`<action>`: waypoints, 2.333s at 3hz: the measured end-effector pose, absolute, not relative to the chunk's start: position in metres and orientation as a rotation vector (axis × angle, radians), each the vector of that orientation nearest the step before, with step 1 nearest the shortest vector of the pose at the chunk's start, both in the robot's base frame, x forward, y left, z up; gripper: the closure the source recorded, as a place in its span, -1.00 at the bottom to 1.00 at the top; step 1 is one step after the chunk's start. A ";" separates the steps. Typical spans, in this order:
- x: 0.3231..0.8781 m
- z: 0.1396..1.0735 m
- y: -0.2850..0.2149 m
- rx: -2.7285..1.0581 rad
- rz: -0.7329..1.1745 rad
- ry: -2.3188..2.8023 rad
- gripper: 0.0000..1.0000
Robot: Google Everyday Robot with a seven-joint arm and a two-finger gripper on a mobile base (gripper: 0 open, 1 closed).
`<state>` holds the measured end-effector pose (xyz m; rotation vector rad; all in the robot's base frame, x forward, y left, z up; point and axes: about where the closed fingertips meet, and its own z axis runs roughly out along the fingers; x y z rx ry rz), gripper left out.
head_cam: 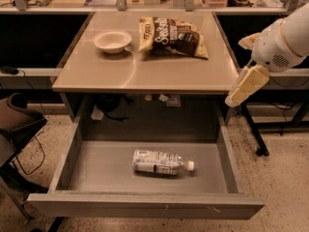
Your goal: Pick blue plastic bottle from top drawer and place on counter
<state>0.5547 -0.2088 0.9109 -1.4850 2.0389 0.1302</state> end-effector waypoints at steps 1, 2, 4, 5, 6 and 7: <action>0.544 0.888 -0.191 -1.438 0.081 2.089 -1.00; 0.522 0.858 -0.165 -1.450 0.049 2.141 -1.00; 0.515 0.834 -0.144 -1.456 0.083 2.136 -1.00; 0.525 0.796 -0.101 -1.444 0.202 2.069 -1.00; 0.547 0.760 -0.065 -1.390 0.314 2.021 -1.00; 0.550 0.750 -0.063 -1.369 0.327 2.022 -1.00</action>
Offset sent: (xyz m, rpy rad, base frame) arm -0.0621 0.0723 -0.0921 -0.1258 0.0700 -0.1071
